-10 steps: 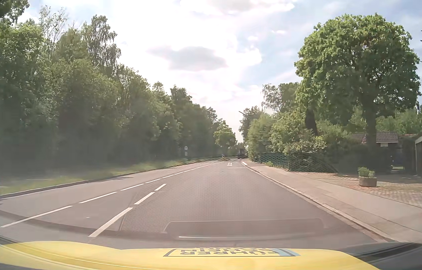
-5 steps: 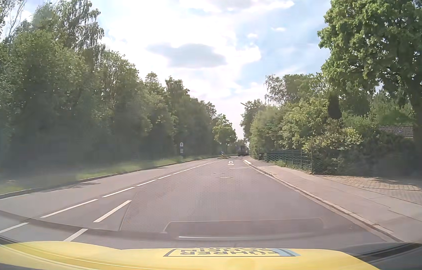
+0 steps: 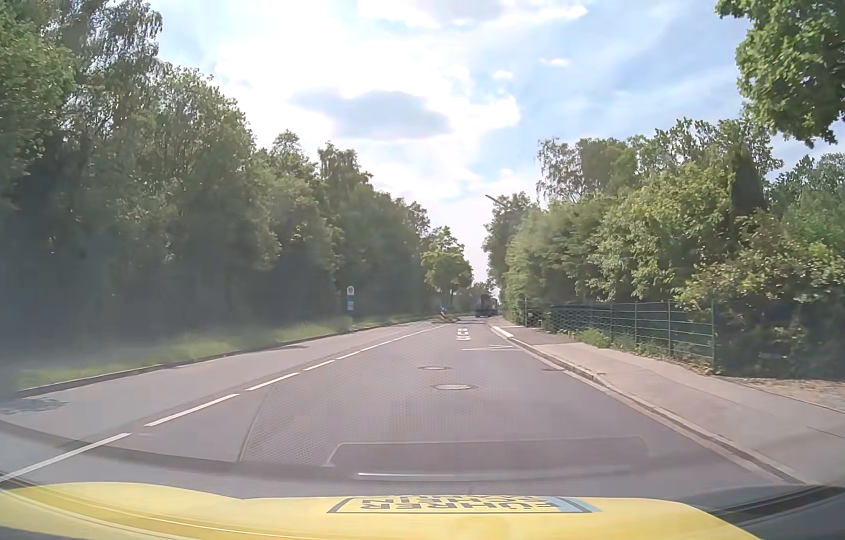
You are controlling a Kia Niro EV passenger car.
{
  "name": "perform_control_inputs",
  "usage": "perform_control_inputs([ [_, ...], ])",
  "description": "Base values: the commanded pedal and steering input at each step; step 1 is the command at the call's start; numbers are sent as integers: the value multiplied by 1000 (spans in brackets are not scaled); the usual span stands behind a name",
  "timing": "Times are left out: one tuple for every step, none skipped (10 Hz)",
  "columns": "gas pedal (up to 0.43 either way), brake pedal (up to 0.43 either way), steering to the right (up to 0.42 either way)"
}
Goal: Follow the waypoints while adhering to traffic rules and regulations
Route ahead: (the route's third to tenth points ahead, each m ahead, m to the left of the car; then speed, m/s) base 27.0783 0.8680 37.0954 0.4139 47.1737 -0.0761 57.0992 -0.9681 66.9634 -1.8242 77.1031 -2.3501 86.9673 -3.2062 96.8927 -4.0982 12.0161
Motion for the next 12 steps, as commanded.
perform_control_inputs([
  [87,0,3],
  [87,0,3],
  [87,0,3],
  [87,0,3],
  [87,0,3],
  [87,0,3],
  [79,0,4],
  [79,0,6],
  [79,0,6],
  [79,0,6],
  [79,0,6],
  [79,0,6],
])
